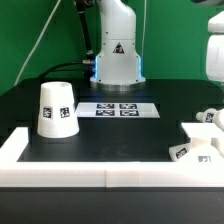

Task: Assemble lamp

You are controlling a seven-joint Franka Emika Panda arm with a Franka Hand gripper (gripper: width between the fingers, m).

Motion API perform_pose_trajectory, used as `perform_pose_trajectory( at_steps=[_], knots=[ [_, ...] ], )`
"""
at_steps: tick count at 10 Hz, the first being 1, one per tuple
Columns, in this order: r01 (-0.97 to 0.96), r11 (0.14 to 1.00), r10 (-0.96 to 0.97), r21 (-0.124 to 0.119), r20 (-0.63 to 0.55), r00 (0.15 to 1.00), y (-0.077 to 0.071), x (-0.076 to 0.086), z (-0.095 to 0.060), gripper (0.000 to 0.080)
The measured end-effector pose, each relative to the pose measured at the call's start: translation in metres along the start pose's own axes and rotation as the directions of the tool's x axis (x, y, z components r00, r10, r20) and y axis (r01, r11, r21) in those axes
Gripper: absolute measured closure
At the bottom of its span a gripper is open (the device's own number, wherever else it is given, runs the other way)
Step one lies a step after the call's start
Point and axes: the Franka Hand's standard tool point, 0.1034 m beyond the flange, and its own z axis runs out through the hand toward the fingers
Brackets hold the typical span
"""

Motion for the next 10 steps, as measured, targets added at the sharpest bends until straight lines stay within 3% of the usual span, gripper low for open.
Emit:
perform_pose_trajectory(
  at_steps=[3,4,5,7,10],
  knots=[
    [-0.022,1.0,0.022,0.005,0.048,0.999,-0.003,-0.004,0.001,0.01],
    [-0.078,0.997,0.079,-0.012,0.173,0.982,-0.01,-0.011,0.0,0.01],
    [-0.073,0.997,0.074,-0.013,0.226,0.971,-0.013,-0.01,0.001,0.01],
    [-0.069,0.998,0.064,-0.001,0.366,0.928,-0.011,-0.025,0.006,0.01],
    [-0.072,0.997,0.051,0.015,0.555,0.83,-0.014,-0.029,0.008,0.01]
  ],
)
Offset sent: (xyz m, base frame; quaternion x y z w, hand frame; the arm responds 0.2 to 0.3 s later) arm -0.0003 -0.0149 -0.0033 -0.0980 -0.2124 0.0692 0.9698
